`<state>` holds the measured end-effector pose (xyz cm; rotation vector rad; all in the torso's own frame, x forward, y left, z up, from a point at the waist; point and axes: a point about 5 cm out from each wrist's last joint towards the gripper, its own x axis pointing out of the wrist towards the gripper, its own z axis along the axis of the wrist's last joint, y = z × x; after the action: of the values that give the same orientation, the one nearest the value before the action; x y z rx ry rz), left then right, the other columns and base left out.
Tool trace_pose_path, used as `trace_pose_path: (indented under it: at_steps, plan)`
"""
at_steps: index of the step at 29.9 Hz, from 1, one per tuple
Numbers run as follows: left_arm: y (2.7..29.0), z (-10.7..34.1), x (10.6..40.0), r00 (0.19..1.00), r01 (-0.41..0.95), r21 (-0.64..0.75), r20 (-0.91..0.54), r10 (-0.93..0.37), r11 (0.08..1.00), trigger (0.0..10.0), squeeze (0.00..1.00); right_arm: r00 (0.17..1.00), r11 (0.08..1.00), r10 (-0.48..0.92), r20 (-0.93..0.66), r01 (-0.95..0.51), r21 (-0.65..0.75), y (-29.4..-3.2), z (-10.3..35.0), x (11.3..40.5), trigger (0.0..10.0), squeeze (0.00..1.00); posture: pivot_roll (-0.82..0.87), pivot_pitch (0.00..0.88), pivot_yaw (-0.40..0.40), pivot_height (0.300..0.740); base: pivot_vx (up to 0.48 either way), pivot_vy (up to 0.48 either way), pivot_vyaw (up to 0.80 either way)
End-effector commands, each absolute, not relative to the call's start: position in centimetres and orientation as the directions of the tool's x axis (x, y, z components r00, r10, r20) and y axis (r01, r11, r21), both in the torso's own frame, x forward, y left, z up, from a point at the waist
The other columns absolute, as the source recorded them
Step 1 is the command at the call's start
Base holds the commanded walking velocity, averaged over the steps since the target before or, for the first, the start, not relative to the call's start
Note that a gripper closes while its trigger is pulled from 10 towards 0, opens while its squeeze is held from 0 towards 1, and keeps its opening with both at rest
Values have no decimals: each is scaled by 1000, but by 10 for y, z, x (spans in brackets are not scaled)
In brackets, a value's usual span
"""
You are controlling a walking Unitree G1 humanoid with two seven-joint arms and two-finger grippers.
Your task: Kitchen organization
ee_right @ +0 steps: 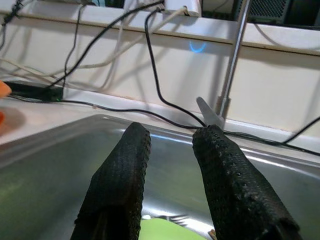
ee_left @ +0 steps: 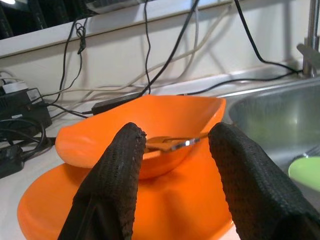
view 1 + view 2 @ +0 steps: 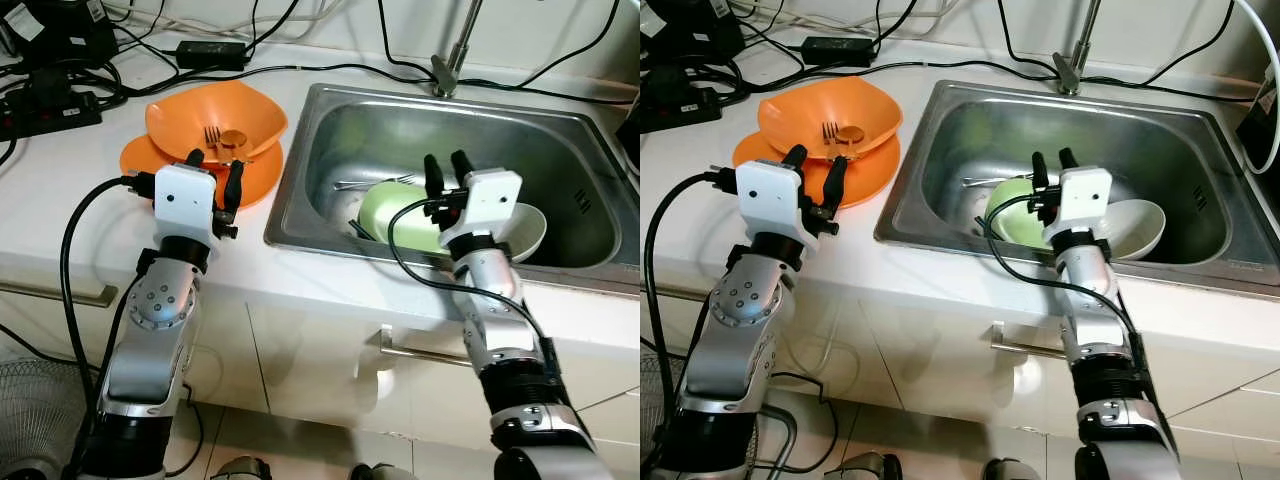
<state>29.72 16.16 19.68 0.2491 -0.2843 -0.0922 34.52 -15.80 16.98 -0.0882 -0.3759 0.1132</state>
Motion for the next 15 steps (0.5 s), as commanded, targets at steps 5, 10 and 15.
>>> trace_pose_path:
  at_steps: [5, 10, 15]
  plan:
    - [171, 186, 290, 961, 88, 334, 219, -168, 938, 10000, 0, 917, 980, 185, 354, -142, -142, -153, 168, 339, 10000, 0, -2, 100, -24, 740, 0, 0, 0]
    - [178, 187, 289, 964, 68, 342, 218, -150, 937, 10000, 0, 920, 980, 184, 347, -144, -138, -155, 165, 337, 10000, 0, -2, 102, -25, 740, 0, 0, 0]
    - [178, 185, 291, 965, 59, 361, 218, -146, 931, 10000, 0, 926, 984, 166, 340, -133, -118, -153, 162, 338, 10000, 0, 2, 101, -28, 740, 0, 0, 0]
